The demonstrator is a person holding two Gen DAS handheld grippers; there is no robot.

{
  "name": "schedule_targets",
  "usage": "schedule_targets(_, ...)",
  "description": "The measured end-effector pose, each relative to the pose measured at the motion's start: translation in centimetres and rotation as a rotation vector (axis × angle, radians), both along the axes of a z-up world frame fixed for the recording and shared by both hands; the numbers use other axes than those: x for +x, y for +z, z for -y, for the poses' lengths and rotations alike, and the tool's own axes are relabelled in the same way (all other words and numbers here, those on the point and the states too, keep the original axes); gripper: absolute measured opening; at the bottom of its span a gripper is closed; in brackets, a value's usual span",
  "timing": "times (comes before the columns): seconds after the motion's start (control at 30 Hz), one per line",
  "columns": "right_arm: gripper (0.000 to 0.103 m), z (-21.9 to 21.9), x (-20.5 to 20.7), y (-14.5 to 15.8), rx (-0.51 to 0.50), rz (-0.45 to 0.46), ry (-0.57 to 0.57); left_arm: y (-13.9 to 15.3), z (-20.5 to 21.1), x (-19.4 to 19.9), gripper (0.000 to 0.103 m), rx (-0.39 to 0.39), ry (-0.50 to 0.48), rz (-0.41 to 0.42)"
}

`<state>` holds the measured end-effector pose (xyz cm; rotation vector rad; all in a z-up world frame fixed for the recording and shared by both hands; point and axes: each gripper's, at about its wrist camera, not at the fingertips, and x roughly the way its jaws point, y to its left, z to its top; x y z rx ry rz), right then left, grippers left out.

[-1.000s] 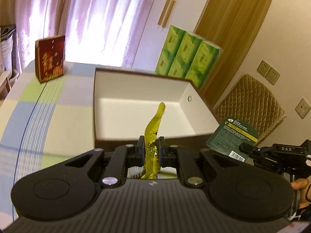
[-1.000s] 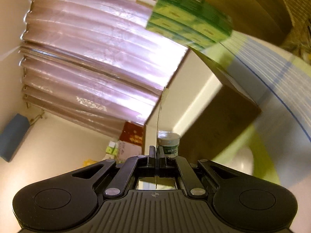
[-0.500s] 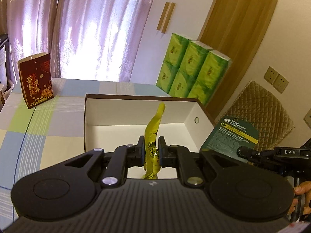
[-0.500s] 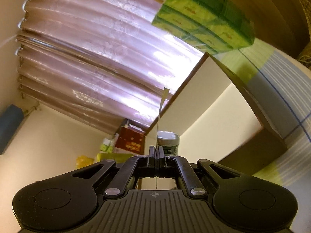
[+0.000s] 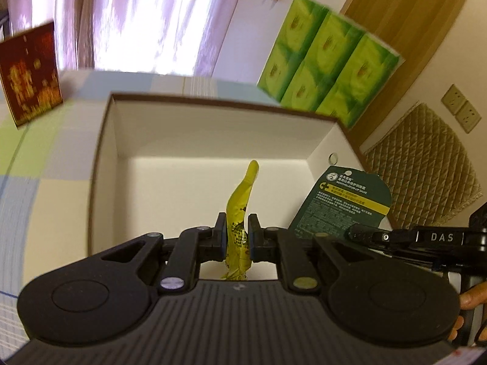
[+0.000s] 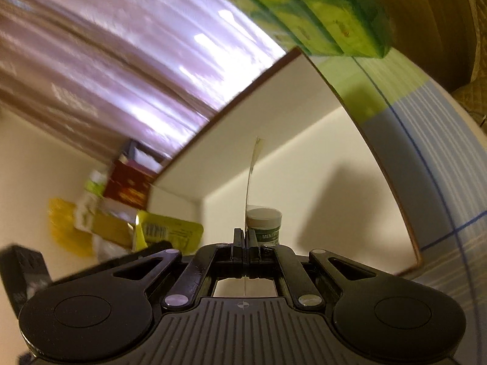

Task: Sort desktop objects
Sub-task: 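Carry the packet with the left gripper while the right gripper lowers the green card into the box, then lower the yellow packet into the box and open the left gripper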

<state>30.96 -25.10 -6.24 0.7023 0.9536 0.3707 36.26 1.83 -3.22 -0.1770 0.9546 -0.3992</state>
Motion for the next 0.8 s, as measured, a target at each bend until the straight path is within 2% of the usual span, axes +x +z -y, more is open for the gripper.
schedule_targets(0.07,0.0,-0.5,0.4,-0.1,-0.058,-0.016,0.026,-0.8,0.4,0.5,0.009,0.005,0.0,-0.027)
schedule_targets(0.2,0.0,-2.4,1.2,0.6,-0.244,-0.003,0.091,-2.1,1.0,1.4,0.009,0.013,0.0,-0.069)
schedule_targets(0.3,0.0,-3.9,2.0,0.9,-0.326,0.0,0.145,-3.0,1.4,1.8,0.01,0.034,0.005,-0.104)
schedule_targets(0.47,0.0,-5.4,2.6,1.2,-0.375,-0.001,0.191,-3.7,1.4,1.7,0.01,0.049,0.005,-0.129)
schedule_targets(0.8,0.0,-5.2,3.1,1.3,-0.454,-0.033,0.223,-4.9,2.1,2.2,0.01,0.076,-0.007,-0.167)
